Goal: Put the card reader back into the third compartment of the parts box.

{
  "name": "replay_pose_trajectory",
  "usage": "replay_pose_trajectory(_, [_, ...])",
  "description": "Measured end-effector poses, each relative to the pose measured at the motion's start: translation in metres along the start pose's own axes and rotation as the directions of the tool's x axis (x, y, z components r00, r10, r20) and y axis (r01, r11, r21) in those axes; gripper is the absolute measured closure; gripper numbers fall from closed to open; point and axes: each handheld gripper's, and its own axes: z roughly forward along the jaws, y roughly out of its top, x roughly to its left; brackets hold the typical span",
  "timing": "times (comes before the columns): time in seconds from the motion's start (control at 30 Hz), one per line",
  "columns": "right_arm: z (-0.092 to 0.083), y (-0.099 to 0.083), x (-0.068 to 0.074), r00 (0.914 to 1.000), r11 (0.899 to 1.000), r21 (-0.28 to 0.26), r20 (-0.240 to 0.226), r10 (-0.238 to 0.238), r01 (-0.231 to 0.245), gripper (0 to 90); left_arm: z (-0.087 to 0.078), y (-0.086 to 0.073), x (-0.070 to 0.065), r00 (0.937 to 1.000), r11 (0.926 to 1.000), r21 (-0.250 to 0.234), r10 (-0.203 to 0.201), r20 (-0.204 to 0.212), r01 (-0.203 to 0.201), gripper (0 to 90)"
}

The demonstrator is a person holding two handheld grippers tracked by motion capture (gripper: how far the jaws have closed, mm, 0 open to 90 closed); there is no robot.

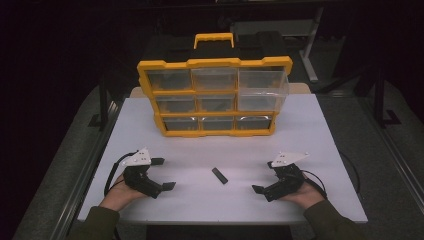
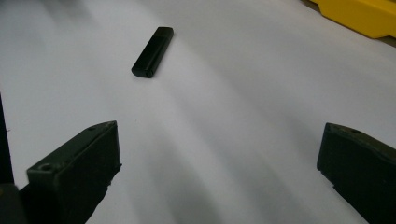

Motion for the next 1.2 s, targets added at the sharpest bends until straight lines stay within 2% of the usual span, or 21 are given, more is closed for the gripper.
replay_pose_trajectory(0.27, [-0.003, 0.0, 0.0, 0.9999, 1.0, -0.022, -0.013, 0.008, -0.008, 0.0, 0.001, 0.005, -0.001, 0.9999, 0.9998, -0.014, -0.014, -0.007, 0.014, 0.0])
replay_pose_trajectory(0.5, [-0.004, 0.0, -0.001, 0.9998, 1.0, -0.027, -0.018, 0.008, -0.009, 0.0, 0.004, 0.007, -0.004, 0.9999, 0.9999, 0.0, -0.011, -0.009, 0.011, 0.0])
replay_pose_trajectory(0.87, [-0.005, 0.001, -0.001, 0.9997, 0.999, -0.036, -0.019, 0.018, -0.018, 0.0, 0.004, 0.013, -0.003, 0.9994, 0.9988, -0.034, -0.034, -0.007, 0.034, 0.0])
replay_pose_trajectory(1.2, [-0.005, 0.002, -0.001, 0.9998, 0.999, -0.038, -0.019, 0.011, -0.012, 0.0, 0.009, 0.019, -0.005, 0.9994, 0.9988, -0.036, -0.034, -0.009, 0.034, 0.0])
